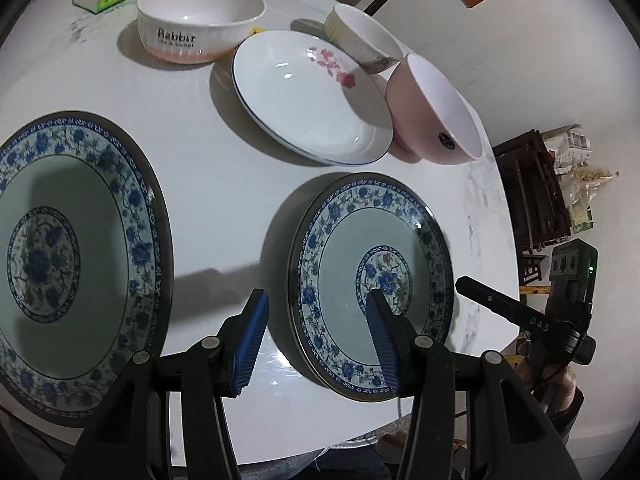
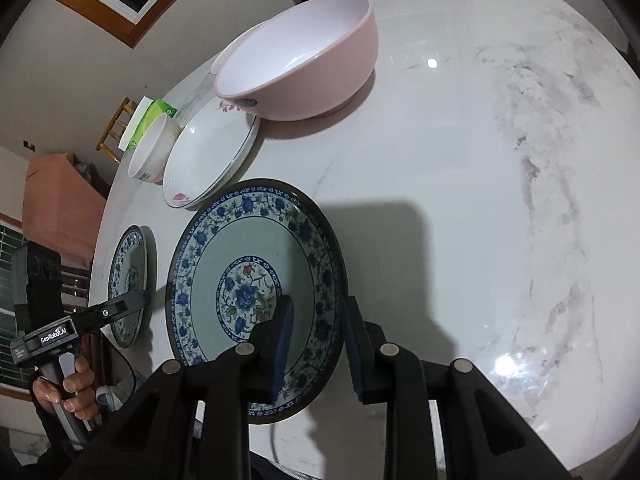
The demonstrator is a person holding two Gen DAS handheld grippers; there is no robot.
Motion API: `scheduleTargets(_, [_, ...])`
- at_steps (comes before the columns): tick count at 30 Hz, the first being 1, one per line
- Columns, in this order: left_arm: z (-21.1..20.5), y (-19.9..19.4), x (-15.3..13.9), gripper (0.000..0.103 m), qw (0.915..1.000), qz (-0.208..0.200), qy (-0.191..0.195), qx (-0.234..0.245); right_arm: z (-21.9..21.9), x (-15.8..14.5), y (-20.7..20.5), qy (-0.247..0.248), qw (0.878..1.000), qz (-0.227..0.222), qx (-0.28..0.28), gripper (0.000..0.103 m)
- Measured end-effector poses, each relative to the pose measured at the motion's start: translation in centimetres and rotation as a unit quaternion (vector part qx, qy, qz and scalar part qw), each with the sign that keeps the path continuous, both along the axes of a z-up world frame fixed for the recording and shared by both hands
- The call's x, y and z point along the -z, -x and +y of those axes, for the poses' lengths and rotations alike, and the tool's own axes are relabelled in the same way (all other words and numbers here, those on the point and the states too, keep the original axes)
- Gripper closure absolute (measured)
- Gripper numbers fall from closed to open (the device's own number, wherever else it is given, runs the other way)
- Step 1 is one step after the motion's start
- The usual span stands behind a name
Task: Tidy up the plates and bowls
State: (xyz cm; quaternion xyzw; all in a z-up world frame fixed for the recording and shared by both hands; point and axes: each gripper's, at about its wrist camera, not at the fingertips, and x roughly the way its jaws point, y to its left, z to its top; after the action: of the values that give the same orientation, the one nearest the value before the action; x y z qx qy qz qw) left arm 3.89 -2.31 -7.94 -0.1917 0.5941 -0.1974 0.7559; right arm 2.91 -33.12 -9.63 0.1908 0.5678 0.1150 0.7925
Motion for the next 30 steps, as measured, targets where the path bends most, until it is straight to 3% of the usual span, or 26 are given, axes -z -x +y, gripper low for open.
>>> scheduleTargets(11, [-1.4, -0.3, 1.1, 0.058, 0.9999, 0.010, -0.005, 0.006, -0.8, 1.6, -0.4, -0.016, 1.000, 0.006, -0.003, 0.077])
scheduleTargets(24, [-2.0, -0.6, 2.4, 0.075, 0.9994, 0.014, -0.027, 0.013, -0.6, 2.5, -0.9, -0.028, 1.000, 0.003, -0.008, 0.078])
scheduleTargets(30, [-2.1, -0.7, 3.0, 0.086, 0.9989, 0.013, -0.042, 0.018, 0.2, 2.5, -0.6, -0.005, 1.000, -0.005, -0.012, 0.086])
